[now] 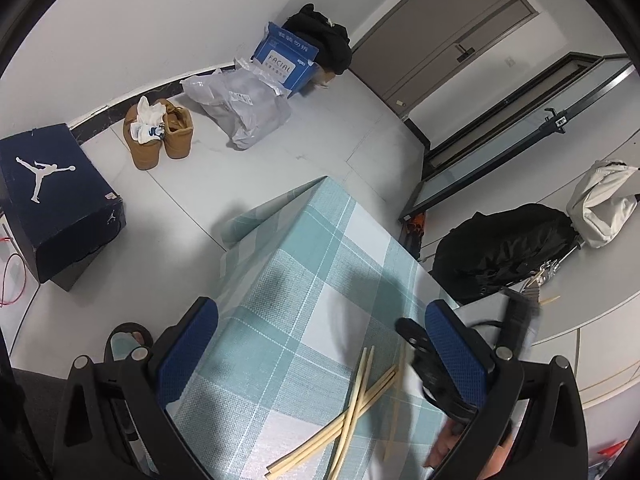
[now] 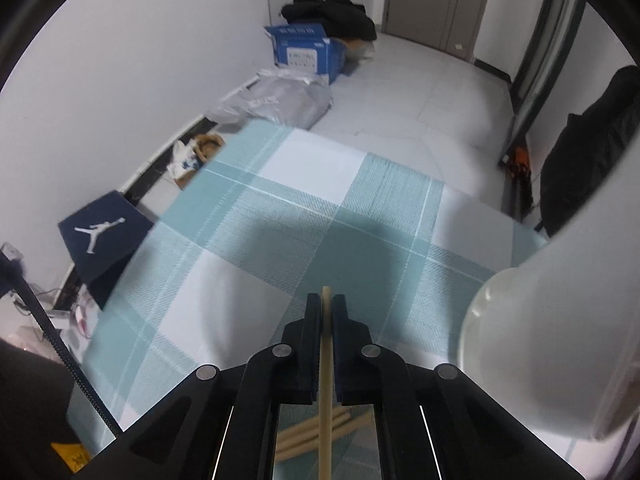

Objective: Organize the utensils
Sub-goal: 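Lower the right gripper onto a wooden chopstick on the cloth and close, then grasp a wooden chopstick with the left gripper while the right gripper holds its chopstick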

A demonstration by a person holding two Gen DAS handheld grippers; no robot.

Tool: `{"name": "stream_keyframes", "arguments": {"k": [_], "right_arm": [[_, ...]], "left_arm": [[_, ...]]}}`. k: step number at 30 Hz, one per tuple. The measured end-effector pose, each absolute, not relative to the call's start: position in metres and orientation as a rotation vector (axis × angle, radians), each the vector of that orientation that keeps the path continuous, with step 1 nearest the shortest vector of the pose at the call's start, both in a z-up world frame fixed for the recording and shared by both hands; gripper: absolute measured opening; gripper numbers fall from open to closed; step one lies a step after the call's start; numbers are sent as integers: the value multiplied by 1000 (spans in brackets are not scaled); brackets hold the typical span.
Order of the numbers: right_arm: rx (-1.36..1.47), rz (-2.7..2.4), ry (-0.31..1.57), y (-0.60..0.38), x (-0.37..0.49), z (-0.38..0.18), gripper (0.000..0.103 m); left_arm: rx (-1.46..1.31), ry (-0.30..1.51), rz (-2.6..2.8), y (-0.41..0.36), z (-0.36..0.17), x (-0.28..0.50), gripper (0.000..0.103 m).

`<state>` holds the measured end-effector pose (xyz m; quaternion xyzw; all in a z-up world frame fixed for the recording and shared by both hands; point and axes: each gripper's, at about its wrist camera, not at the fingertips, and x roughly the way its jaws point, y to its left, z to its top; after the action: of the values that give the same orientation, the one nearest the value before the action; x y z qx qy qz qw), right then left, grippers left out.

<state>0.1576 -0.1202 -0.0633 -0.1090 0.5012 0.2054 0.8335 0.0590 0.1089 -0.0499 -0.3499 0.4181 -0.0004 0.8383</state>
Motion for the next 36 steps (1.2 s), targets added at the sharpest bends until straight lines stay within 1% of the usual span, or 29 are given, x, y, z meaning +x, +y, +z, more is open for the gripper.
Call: {"name": "stream_keyframes", "arguments": {"k": [3, 7, 14, 16, 17, 18, 22, 29, 33, 36], "right_arm": [[-197, 466, 1018, -129, 145, -44, 4], [-124, 507, 910, -151, 121, -10, 4], [15, 539, 790, -199, 94, 30, 4], [46, 536, 761, -213, 89, 35, 4], [67, 539, 747, -220, 86, 37, 4], [87, 535, 727, -227, 84, 39, 4], [87, 519, 621, -243, 69, 43, 4], [149, 541, 608, -261, 70, 39, 4], [152, 541, 609, -271, 67, 37, 4], [153, 534, 607, -278, 63, 36, 4]], "left_arm": [[-715, 893, 10, 104, -51, 60, 102], [-646, 914, 7, 92, -54, 63, 102], [-455, 1060, -58, 47, -75, 73, 101], [-376, 1096, -67, 32, -81, 75, 101], [-343, 1115, -65, 27, -85, 76, 99], [-323, 1128, -60, 23, -87, 76, 96], [-288, 1177, -34, 20, -99, 78, 94], [-236, 1202, 3, 11, -109, 81, 94], [-208, 1211, 12, 3, -110, 84, 87], [-186, 1211, 17, -3, -110, 87, 85]]}}
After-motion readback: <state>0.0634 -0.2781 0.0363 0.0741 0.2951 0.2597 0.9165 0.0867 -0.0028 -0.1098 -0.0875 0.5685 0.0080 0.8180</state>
